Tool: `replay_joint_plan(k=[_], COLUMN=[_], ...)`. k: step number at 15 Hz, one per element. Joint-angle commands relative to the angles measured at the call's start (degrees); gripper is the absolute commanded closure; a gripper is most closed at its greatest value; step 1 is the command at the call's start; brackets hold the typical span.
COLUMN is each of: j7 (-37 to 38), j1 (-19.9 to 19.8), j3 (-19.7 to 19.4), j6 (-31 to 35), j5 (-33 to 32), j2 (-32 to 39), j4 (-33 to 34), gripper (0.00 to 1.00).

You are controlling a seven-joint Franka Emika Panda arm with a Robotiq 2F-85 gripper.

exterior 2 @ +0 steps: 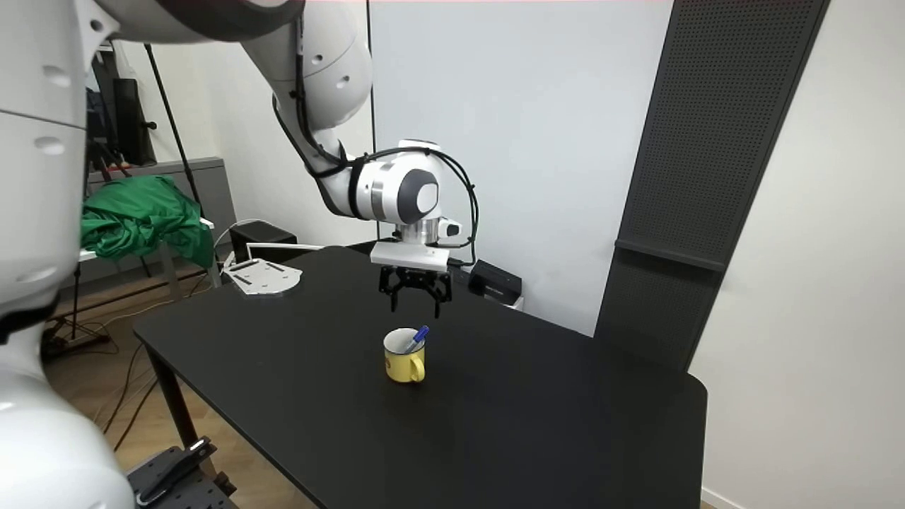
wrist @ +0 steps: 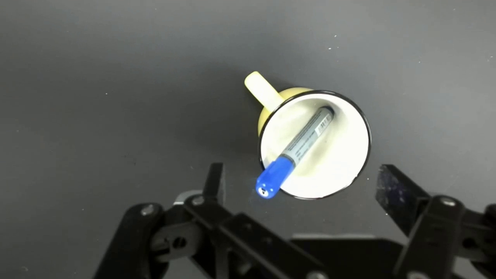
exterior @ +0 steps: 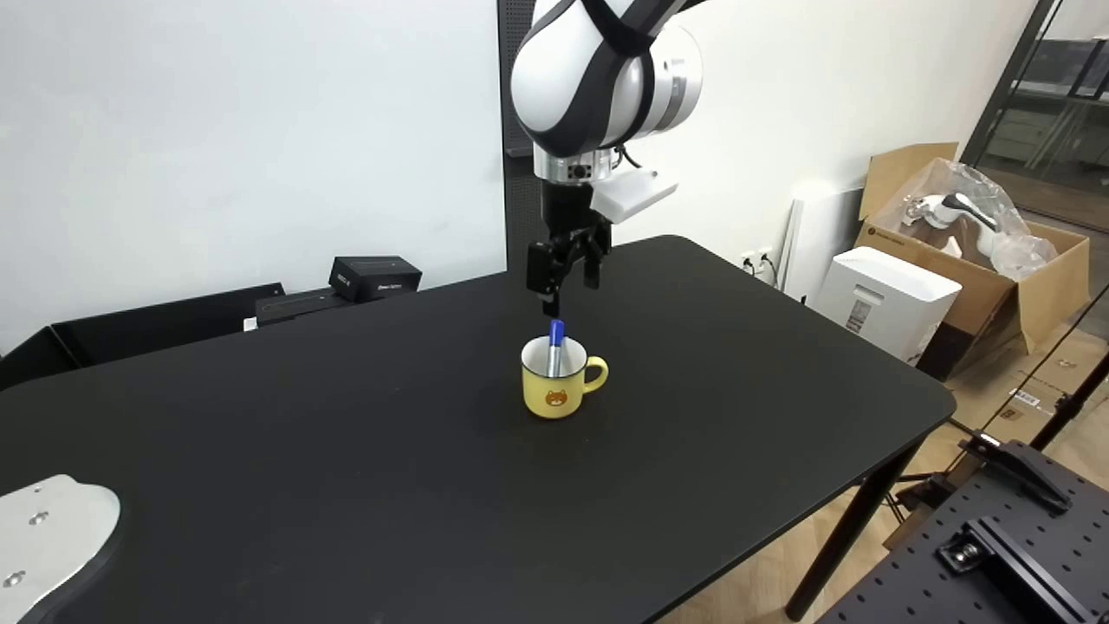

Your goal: Remove the marker from the yellow cup and put it on the table

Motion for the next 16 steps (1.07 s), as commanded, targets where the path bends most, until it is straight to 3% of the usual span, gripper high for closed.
replay_joint_plan(k=[1, 16], j7=[0.15, 0.88], j1=[-0.39, -0.61], j3=[0.42, 0.44], j6=[-0.18, -0.47], j5=[-0.16, 0.29], j2=[0.1, 10.56], j4=[0.17, 8.44], gripper=[0.0, 0.0])
